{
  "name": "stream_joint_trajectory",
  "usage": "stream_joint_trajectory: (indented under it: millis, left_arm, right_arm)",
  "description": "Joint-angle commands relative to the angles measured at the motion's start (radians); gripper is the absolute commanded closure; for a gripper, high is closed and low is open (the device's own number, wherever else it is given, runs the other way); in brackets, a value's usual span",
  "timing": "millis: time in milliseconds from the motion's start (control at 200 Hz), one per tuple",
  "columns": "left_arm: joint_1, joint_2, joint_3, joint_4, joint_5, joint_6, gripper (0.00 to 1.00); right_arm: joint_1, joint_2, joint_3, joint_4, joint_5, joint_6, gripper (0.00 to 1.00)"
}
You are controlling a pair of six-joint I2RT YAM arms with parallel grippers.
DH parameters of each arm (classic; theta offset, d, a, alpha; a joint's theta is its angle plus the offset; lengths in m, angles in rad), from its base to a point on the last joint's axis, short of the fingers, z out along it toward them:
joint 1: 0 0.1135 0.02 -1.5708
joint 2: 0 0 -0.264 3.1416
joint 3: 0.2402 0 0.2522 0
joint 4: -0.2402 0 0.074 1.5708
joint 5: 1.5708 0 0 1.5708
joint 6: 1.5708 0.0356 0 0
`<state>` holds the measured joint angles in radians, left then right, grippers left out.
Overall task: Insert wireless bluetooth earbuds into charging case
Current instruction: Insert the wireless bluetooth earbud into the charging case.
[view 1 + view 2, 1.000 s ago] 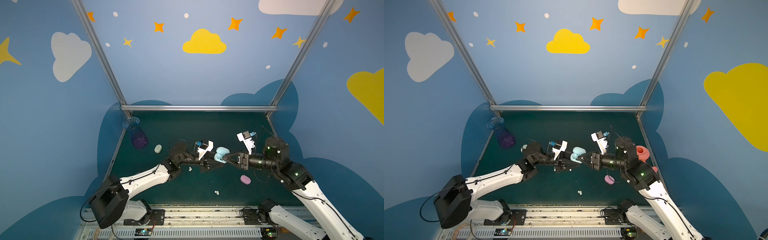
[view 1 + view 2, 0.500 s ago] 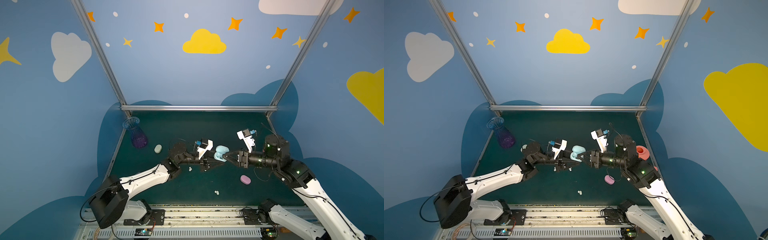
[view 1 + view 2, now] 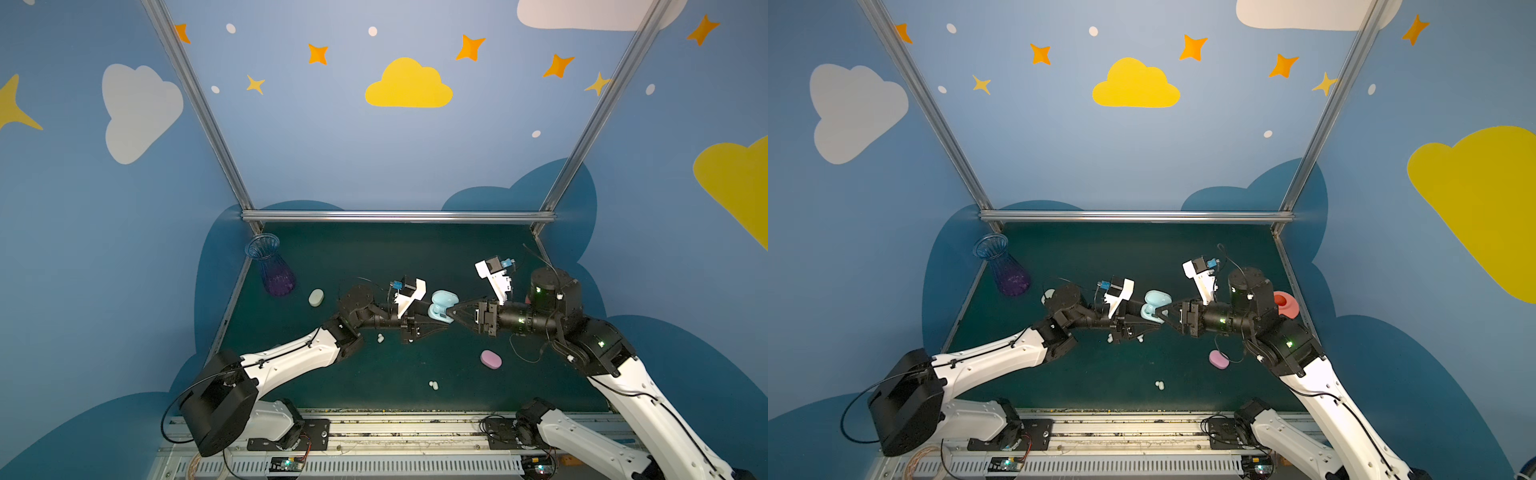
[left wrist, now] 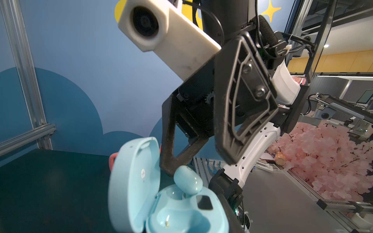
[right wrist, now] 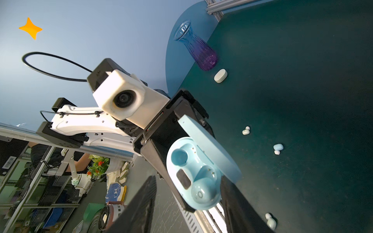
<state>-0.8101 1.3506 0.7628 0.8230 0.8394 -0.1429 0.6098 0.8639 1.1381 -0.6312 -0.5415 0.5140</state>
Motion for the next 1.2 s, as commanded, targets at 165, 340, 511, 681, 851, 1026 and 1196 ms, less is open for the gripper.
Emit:
stream_joint_trajectory:
  millis: [165,340,511,681,851,1026,1196]
  left_arm:
    - [-0.009,-0.003,0.008,0.024,0.014,0.0,0.87]
    - [-0.008,-0.002,0.012,0.015,0.01,0.006,0.87]
    - [-0.006,-0.002,0.013,0.008,0.006,0.008,0.87]
    - [-0.007,-0.003,0.014,0.006,0.005,0.007,0.88]
    - [-0.008,-0.006,0.015,-0.002,0.004,0.01,0.87]
    - [-0.006,-0.007,0.017,-0.003,0.006,0.009,0.87]
    - [-0.007,-0.005,0.017,-0.002,0.007,0.005,0.87]
  right_arm:
    - [0.01,-0.016,0.04,-0.052,0.033,-0.002,0.44]
    - [0.016,-0.038,0.035,-0.077,0.039,0.018,0.45]
    - [0.031,-0.037,0.038,-0.066,0.008,0.041,0.45]
    - [0.047,-0.028,0.038,-0.033,-0.001,0.049,0.46]
    - [0.062,-0.012,0.049,-0.022,-0.001,0.05,0.46]
    - [0.067,-0.005,0.061,-0.036,0.015,0.036,0.46]
    - [0.067,-0.001,0.068,-0.068,0.049,0.02,0.44]
